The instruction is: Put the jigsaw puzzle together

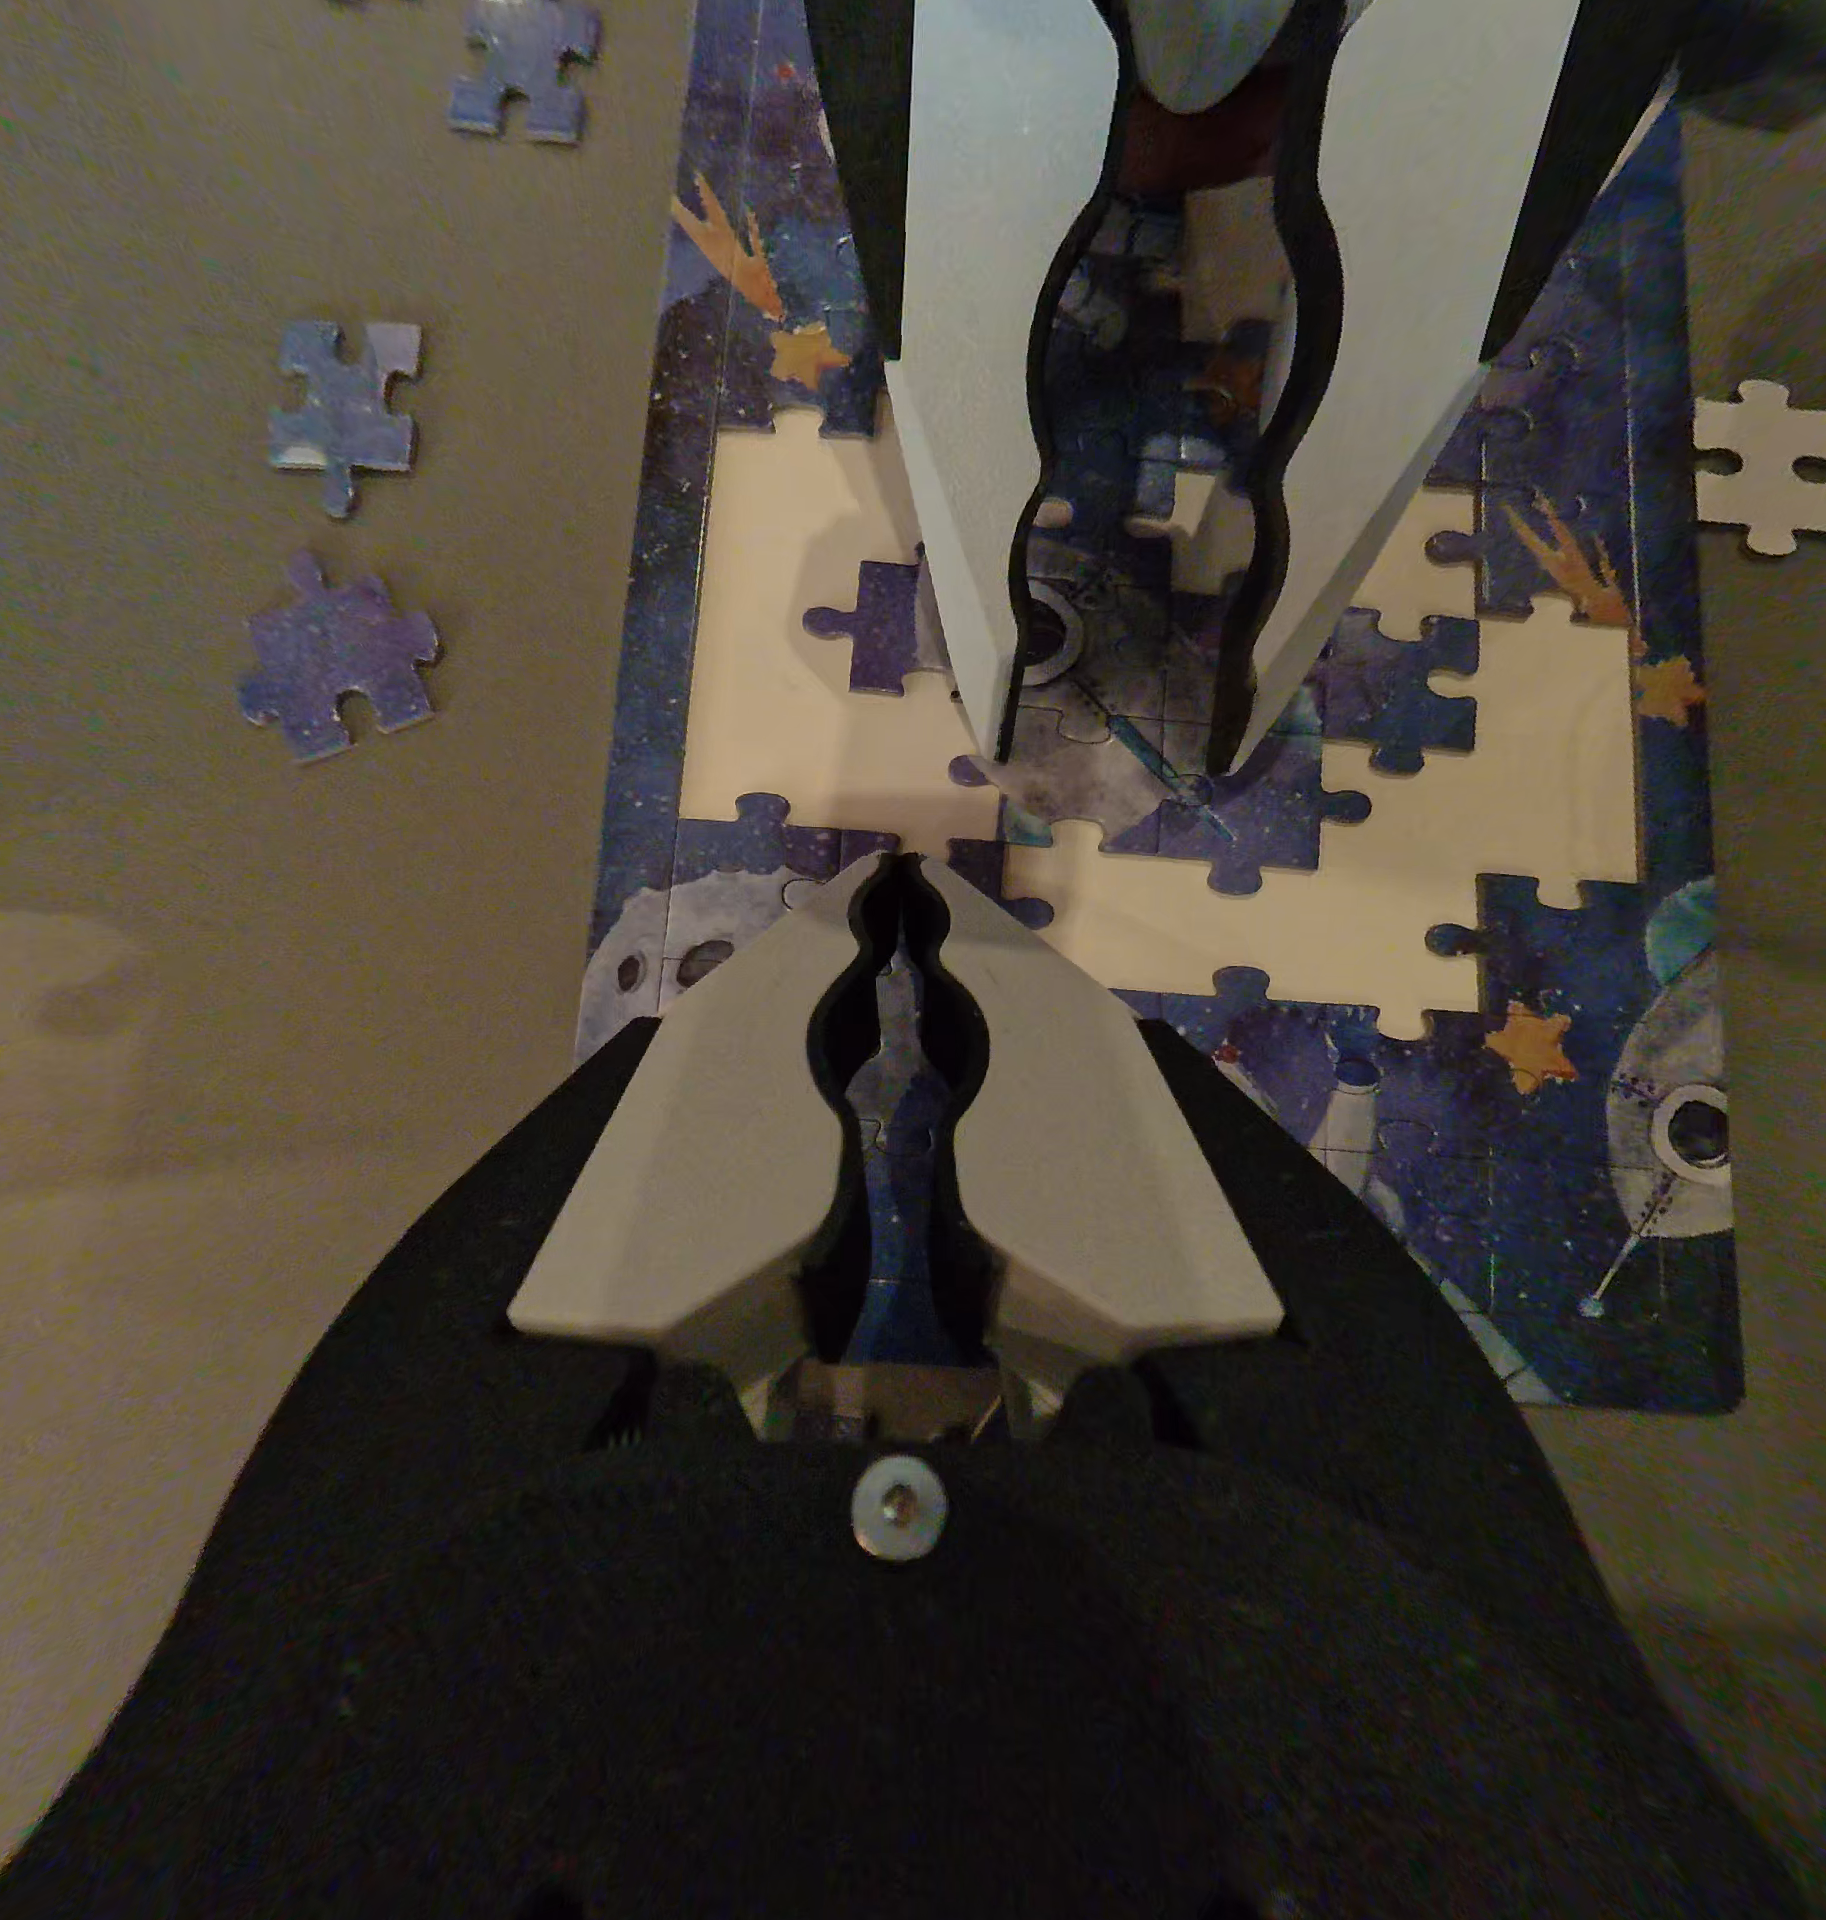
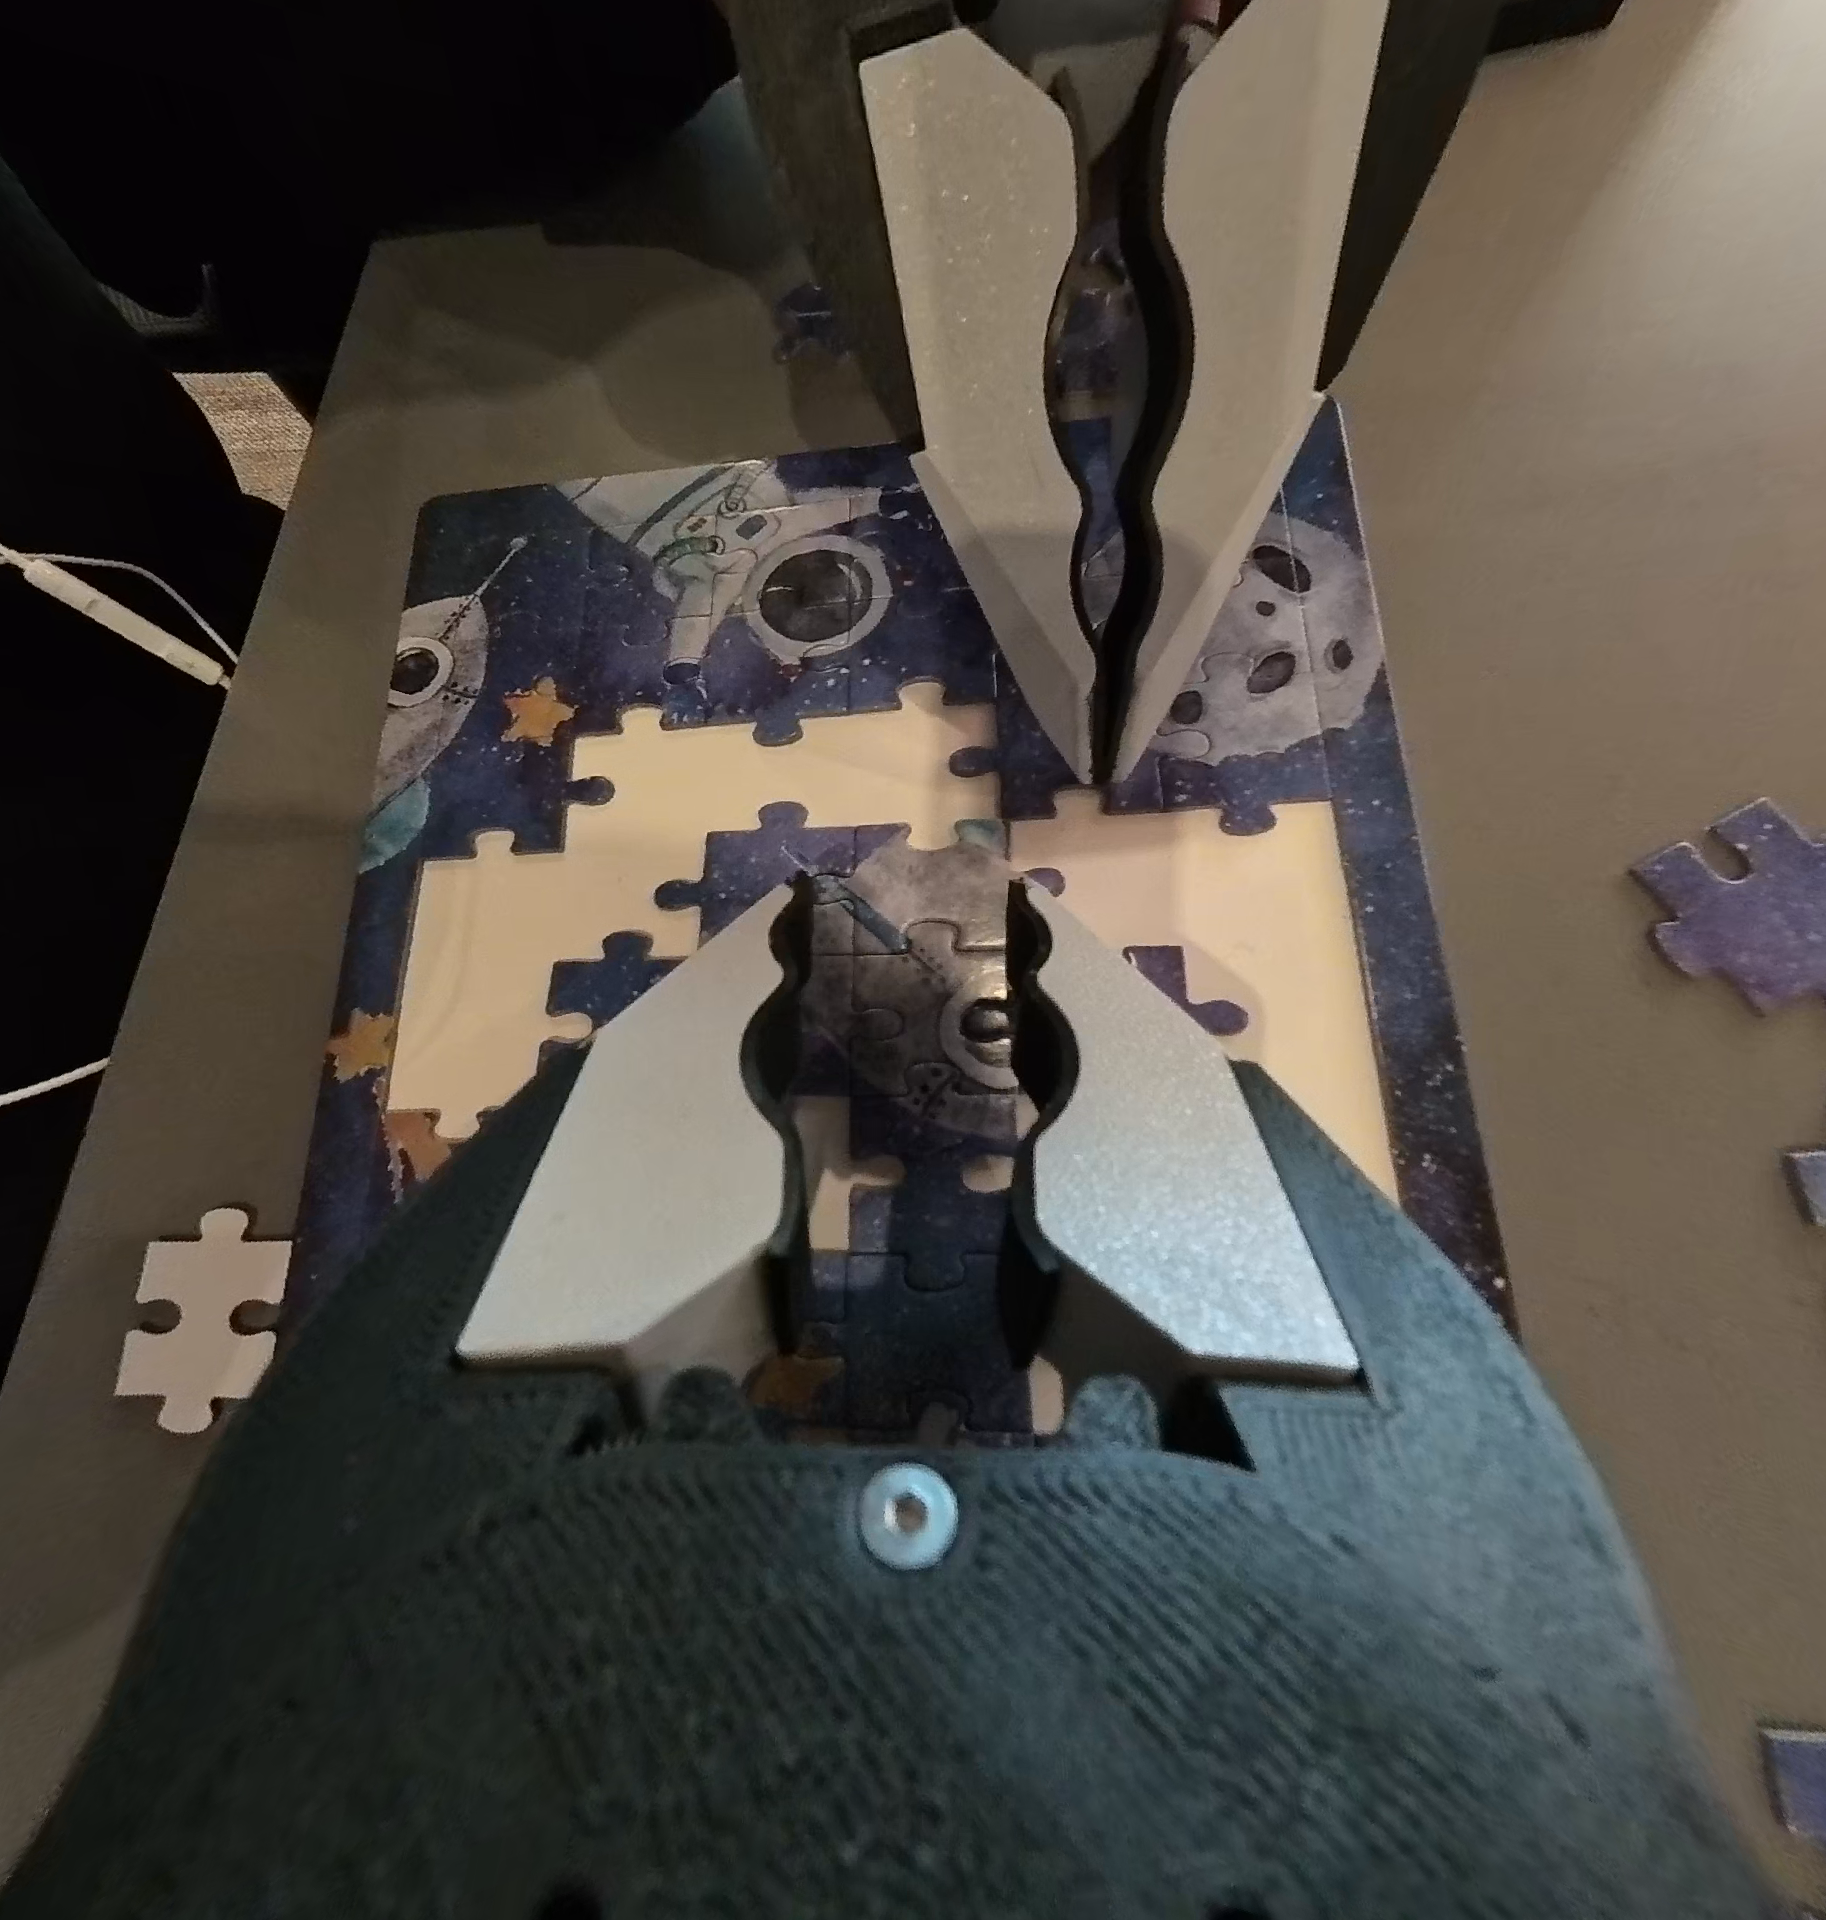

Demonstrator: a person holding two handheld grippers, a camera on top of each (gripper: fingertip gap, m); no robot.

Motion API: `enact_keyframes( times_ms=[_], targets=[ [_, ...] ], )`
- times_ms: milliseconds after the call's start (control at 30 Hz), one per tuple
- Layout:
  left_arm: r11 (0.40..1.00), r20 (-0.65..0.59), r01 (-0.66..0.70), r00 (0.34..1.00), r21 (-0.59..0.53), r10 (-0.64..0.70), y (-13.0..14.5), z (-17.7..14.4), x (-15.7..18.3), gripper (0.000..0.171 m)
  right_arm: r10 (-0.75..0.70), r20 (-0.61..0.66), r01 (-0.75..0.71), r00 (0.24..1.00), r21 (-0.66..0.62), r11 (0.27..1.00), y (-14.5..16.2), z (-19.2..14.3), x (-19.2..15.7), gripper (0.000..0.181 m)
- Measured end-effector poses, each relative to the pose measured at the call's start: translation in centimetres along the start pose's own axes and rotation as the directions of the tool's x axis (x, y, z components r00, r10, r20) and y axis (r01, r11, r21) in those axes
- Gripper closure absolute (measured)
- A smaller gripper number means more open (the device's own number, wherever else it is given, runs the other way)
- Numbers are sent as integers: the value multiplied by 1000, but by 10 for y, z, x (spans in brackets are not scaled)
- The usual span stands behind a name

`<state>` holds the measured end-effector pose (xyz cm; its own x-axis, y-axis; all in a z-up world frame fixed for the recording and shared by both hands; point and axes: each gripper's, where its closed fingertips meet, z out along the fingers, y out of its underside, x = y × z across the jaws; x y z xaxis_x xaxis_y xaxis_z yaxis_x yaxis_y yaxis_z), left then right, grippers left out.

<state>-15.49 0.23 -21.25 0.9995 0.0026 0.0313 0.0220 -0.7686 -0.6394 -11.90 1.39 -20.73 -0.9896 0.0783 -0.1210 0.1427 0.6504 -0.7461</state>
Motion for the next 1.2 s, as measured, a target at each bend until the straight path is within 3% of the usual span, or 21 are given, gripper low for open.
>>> enact_keyframes(
  times_ms=[300,400,600,767,1067,1133,1200],
  targets=[
    [1000,0,0,1000,2,0,0,0,0,171,0,13,0,1000,24,1000,-3,-3,-2,139],
    [1000,7,-8,1000,1,8,0,0,0,171,48,-34,-43,998,134,990,-13,-28,12,133],
    [1000,7,-9,1000,3,9,0,0,0,171,160,-149,-107,976,315,943,-10,-87,46,142],
    [1000,1,-5,1000,8,5,0,0,0,171,96,-212,-58,973,177,983,9,-76,46,156],
    [1000,0,-8,1000,12,8,0,0,0,171,-16,14,15,1000,87,996,19,-43,1,178],
    [1000,0,-9,1000,12,9,0,0,0,171,-35,9,35,999,6,999,31,-35,0,181],
    [1000,-1,-13,1000,14,13,0,0,0,171,-52,-11,53,999,15,998,26,-38,0,181]
  ],
)
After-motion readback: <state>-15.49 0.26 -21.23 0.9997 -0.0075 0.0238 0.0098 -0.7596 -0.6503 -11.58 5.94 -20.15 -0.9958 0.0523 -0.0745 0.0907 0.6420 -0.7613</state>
